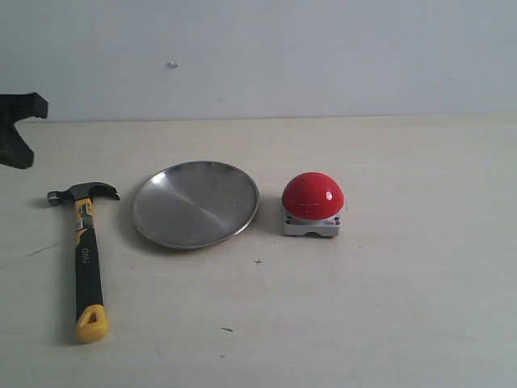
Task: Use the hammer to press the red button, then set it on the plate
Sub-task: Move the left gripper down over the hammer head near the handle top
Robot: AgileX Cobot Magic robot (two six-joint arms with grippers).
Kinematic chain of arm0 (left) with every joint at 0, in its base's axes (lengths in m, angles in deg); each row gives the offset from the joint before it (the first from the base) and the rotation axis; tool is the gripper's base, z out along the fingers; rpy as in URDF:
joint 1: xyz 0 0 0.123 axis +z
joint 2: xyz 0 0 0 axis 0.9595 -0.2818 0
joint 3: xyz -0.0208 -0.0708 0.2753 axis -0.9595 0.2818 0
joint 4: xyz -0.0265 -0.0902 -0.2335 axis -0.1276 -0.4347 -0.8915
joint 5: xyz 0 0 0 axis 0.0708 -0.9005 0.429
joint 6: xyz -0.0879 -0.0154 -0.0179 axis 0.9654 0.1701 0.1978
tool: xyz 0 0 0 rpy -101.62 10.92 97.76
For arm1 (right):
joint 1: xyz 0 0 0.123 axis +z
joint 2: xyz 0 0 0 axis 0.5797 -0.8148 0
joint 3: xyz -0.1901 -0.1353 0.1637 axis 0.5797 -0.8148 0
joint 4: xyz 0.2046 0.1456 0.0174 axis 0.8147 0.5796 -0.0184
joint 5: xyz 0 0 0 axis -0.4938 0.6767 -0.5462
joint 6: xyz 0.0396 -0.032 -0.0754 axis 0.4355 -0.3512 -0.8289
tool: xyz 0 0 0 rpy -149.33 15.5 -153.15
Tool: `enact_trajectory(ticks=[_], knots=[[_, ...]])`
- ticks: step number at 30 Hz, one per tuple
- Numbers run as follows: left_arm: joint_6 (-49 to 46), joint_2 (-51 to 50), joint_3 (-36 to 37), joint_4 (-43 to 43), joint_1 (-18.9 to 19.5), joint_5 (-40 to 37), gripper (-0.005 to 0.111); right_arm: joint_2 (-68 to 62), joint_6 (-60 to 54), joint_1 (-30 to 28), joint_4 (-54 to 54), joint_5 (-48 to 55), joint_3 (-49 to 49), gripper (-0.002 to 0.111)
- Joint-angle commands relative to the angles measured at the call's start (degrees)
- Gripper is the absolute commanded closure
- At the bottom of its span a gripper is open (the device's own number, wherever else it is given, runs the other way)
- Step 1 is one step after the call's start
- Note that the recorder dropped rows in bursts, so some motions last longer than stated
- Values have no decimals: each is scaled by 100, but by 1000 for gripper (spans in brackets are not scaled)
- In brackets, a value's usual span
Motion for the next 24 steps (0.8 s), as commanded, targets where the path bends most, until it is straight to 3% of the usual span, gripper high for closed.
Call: enact_trajectory(ticks=[1, 4, 5, 9, 10, 14, 21, 24], knots=[[135, -679, -433, -308, -79, -414, 104, 36, -9, -41, -22, -62, -28, 108], [239, -1063, -648, -304, -214, -499, 89, 36, -9, -41, -22, -62, -28, 108], [466, -1254, -787, -261, -312, -509, 75, 36, -9, -41, -22, -62, -28, 108], [1187, -1530, -1096, 82, -425, -795, 55, 36, -9, -41, -22, -62, -28, 108], [1661, -1711, -1361, 360, -434, -1259, 54, 36, -9, -41, -22, -62, -28, 108], [2422, -2024, -1759, 877, -438, -1808, 54, 36, -9, -41, -22, -62, -28, 108], [2858, -2496, -1759, 1035, -764, -700, 54, 36, -9, -41, -22, -62, -28, 108], [2920, -2612, -1759, 1063, -774, -606, 54, 36, -9, -41, -22, -62, -28, 108]])
